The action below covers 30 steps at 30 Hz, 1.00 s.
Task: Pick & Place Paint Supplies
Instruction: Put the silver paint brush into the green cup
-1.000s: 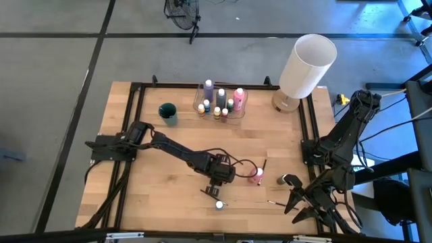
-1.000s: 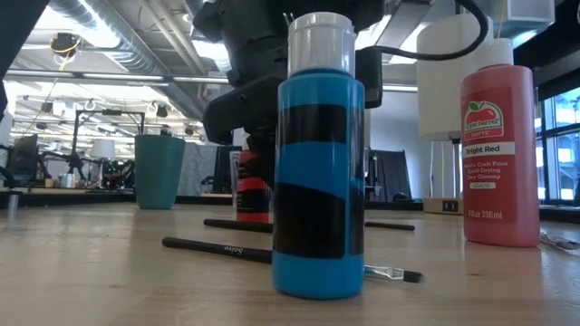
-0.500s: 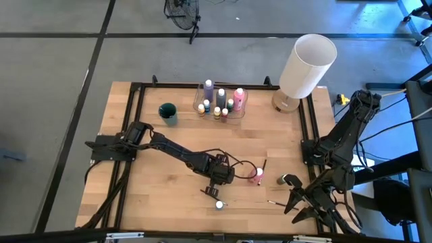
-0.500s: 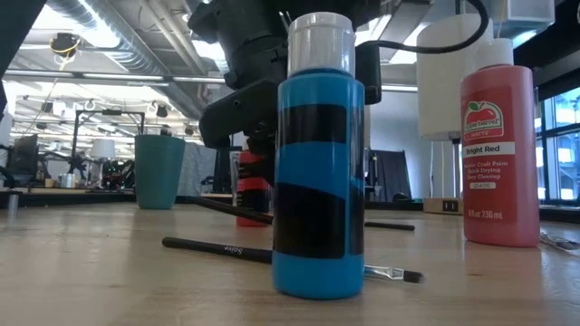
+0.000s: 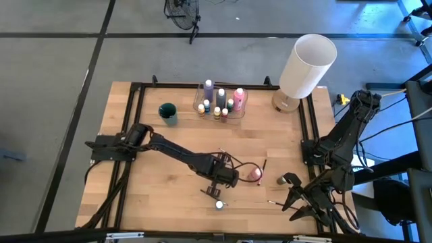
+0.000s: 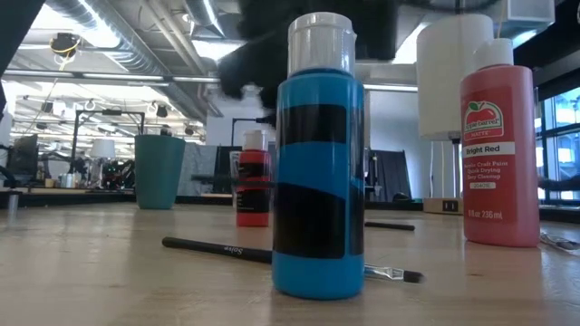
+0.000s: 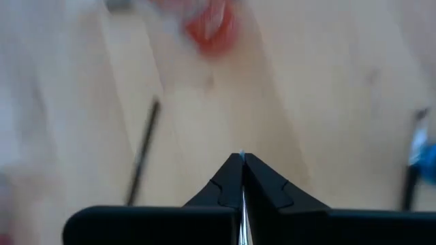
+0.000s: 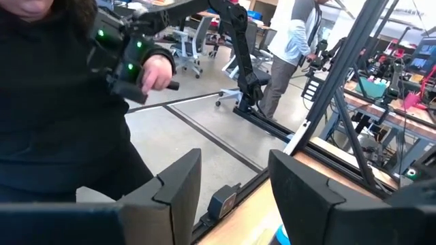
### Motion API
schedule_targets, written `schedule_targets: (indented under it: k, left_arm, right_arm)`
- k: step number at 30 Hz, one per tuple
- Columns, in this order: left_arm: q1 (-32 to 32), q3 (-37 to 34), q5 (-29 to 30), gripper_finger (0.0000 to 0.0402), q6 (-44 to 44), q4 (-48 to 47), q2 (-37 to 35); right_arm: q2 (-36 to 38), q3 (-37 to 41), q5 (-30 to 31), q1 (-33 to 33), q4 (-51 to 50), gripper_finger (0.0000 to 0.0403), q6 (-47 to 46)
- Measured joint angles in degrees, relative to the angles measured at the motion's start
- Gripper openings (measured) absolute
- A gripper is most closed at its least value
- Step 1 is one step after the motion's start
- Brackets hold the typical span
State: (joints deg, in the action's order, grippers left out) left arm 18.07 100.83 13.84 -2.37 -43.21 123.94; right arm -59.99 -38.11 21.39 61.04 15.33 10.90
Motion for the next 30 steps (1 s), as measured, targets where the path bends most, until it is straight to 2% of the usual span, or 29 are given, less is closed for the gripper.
schedule_targets:
  k: [5,10,16,24,30]
  left_arm:
    - [2.8,8.3,6.0,0.0001,-4.0,-2.4,-0.1]
    - [5.6,14.6,14.6,0.0001,-7.5,-4.2,-1.6]
    - [5.9,14.9,15.5,0.0001,-7.4,-6.7,-6.8]
    - [4.7,14.9,21.0,0.0001,-6.0,-12.4,-14.8]
    - [3.1,10.5,22.9,0.0001,-7.3,-11.4,-23.1]
  right_arm:
    - [0.0,0.0,0.0,0.0,-0.1,0.0174,0.0]
    - [0.0,0.0,0.0,0.0,-0.1,0.0174,-0.1]
    - [0.0,0.0,0.0,0.0,0.0,0.0174,0.0]
    - [0.0,0.0,1.6,0.0,1.9,0.0174,5.1]
    - [0.0,0.0,4.8,-0.1,3.7,0.0174,10.7]
